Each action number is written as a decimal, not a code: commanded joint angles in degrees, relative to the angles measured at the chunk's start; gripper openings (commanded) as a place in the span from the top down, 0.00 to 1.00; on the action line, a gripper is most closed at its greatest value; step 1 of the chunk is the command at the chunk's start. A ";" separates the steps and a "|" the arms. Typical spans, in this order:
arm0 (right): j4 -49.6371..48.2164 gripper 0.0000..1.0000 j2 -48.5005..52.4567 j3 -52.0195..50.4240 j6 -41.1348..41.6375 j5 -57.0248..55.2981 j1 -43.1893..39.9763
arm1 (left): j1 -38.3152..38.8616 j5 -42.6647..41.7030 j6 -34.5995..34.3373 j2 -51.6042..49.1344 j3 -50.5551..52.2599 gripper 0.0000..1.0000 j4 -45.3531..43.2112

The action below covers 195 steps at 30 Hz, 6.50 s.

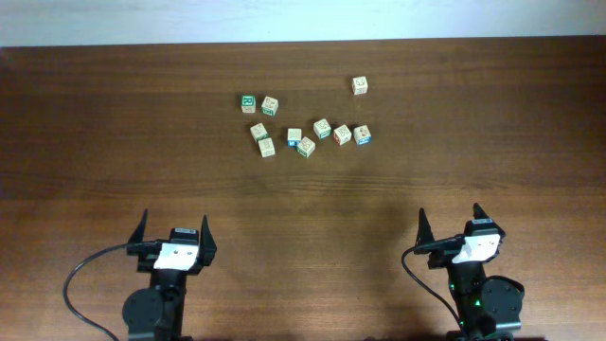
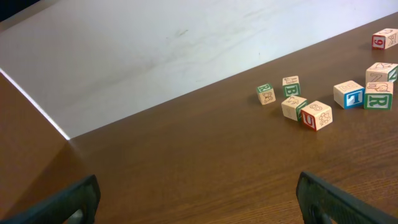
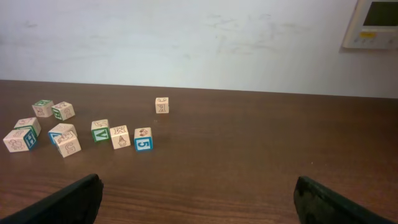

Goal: Rotate 5 blocks

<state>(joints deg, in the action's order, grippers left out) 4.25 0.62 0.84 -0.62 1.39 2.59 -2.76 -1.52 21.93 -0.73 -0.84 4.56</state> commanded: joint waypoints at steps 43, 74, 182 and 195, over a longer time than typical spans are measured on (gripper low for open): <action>35.06 0.02 81.37 80.70 -1.11 20.63 -0.37 | -0.39 -10.32 -1.73 -80.08 -84.96 0.01 44.96; 42.86 0.24 120.87 100.43 5.64 -0.50 11.65 | -0.39 -10.93 -1.70 -94.44 -98.60 0.01 55.56; 76.02 0.59 135.93 113.50 26.45 6.97 18.47 | -0.39 -10.93 -1.70 -94.44 -98.60 0.01 55.58; 86.44 0.55 125.02 133.66 24.35 2.16 18.40 | -0.39 -10.93 -1.70 -94.44 -98.57 0.01 55.58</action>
<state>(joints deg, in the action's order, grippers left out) 87.92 132.64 129.45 24.75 6.61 20.58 -2.76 -11.64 20.75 -94.85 -98.15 60.20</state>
